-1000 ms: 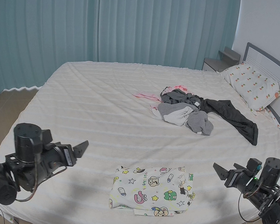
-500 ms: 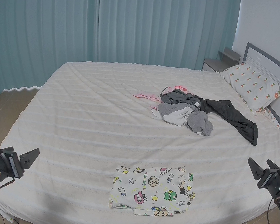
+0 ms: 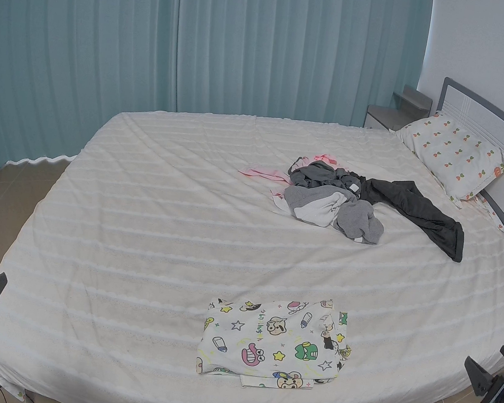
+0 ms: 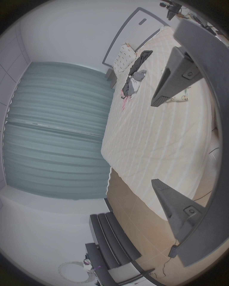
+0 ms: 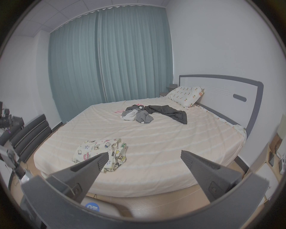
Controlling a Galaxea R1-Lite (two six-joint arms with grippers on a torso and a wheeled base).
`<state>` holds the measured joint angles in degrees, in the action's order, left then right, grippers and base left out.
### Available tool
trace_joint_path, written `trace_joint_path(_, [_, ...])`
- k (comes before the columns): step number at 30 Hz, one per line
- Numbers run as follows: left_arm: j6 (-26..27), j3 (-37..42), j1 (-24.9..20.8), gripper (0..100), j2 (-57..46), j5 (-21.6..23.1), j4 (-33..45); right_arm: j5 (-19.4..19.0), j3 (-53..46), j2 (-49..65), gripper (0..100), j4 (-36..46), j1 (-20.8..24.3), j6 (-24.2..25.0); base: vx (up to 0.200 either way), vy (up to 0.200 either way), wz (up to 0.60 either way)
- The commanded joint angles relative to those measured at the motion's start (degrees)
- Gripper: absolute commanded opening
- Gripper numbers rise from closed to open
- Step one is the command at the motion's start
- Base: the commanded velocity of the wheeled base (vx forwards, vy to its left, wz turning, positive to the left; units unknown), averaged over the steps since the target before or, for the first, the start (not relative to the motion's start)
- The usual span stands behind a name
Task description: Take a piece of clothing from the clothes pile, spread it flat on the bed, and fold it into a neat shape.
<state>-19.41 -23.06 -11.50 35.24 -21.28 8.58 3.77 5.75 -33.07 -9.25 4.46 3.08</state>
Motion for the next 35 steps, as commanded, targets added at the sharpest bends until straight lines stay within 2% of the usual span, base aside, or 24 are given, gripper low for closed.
trace_joint_path(1, [0.77, 5.57, 8.33, 100, -12.57, -0.34, 6.8, 0.19, 1.01, 29.91, 100, 20.94, -2.44, -6.6, 0.0, 0.0, 0.0])
trace_joint_path(2, [1.3, 6.1, 8.95, 100, -13.62, -0.25, 7.41, -0.78, 1.28, 32.02, 100, 21.65, -4.2, -6.51, 0.0, 0.0, 0.0])
trace_joint_path(5, [1.65, 6.37, 8.95, 100, -14.24, -0.25, 7.5, -1.13, 1.37, 32.63, 100, 21.73, -4.64, -6.42, 0.0, 0.0, 0.0])
trace_joint_path(6, [5.17, 9.62, 9.03, 100, -19.33, -0.34, 7.59, -1.66, 0.93, 32.99, 100, 21.38, -4.55, -5.81, 0.0, 0.0, 0.0])
trace_joint_path(10, [13.08, 14.36, 9.21, 100, -30.94, 0.37, 7.06, -1.57, 0.57, 32.99, 100, 20.41, -4.55, -3.0, 0.0, 0.0, 0.0])
trace_joint_path(11, [15.1, 14.89, 10.7, 100, -33.92, 0.54, 6.71, -1.48, 0.4, 32.99, 100, 20.06, -4.55, -2.73, 0.0, 0.0, 0.0])
trace_joint_path(12, [15.8, 15.07, 11.94, 100, -35.24, 1.77, 6.1, -1.39, 0.22, 32.99, 100, 19.8, -4.55, -2.82, 0.0, 0.0, 0.0])
trace_joint_path(15, [16.51, 17.09, 11.94, 100, -35.24, 6.17, 2.05, -2.62, -0.39, 32.99, 100, 18.22, -4.55, -3.52, 0.0, 0.0, 0.0])
trace_joint_path(17, [16.59, 18.14, 11.94, 100, -35.24, 7.57, -0.14, -3.33, -0.66, 32.99, 100, 17.78, -4.55, -3.7, 0.0, 0.0, 0.0])
trace_joint_path(19, [17.39, 22.19, 11.94, 100, -35.24, 14.78, -9.02, -5.96, -1.45, 32.99, 100, 16.28, -4.55, -3.79, 0.0, 0.0, 0.0])
trace_joint_path(20, [18.53, 23.06, 11.85, 100, -35.24, 18.38, -10.96, -7.02, -2.15, 32.99, 100, 15.32, -4.55, -3.7, 0.0, 0.0, 0.0])
trace_joint_path(21, [20.37, 23.06, 11.85, 100, -35.24, 21.72, -9.37, -7.63, -2.85, 32.99, 100, 13.82, -4.55, -4.23, 0.0, 0.0, 0.0])
trace_joint_path(23, [20.29, 23.06, 11.85, 100, -35.24, 23.13, -7.44, -7.46, -4.7, 32.99, 100, 11.45, -4.55, -6.42, 0.0, 0.0, 0.0])
trace_joint_path(25, [20.2, 23.06, 11.85, 100, -35.24, 23.31, -8.23, -7.28, -5.67, 32.99, 100, 9.08, -4.55, -6.69, 0.0, 0.0, 0.0])
trace_joint_path(35, [19.85, 23.06, 11.85, 100, -35.24, 23.57, -8.23, -7.28, -5.75, 32.99, 100, 9.08, -4.55, -4.58, 0.0, 0.0, 0.0])
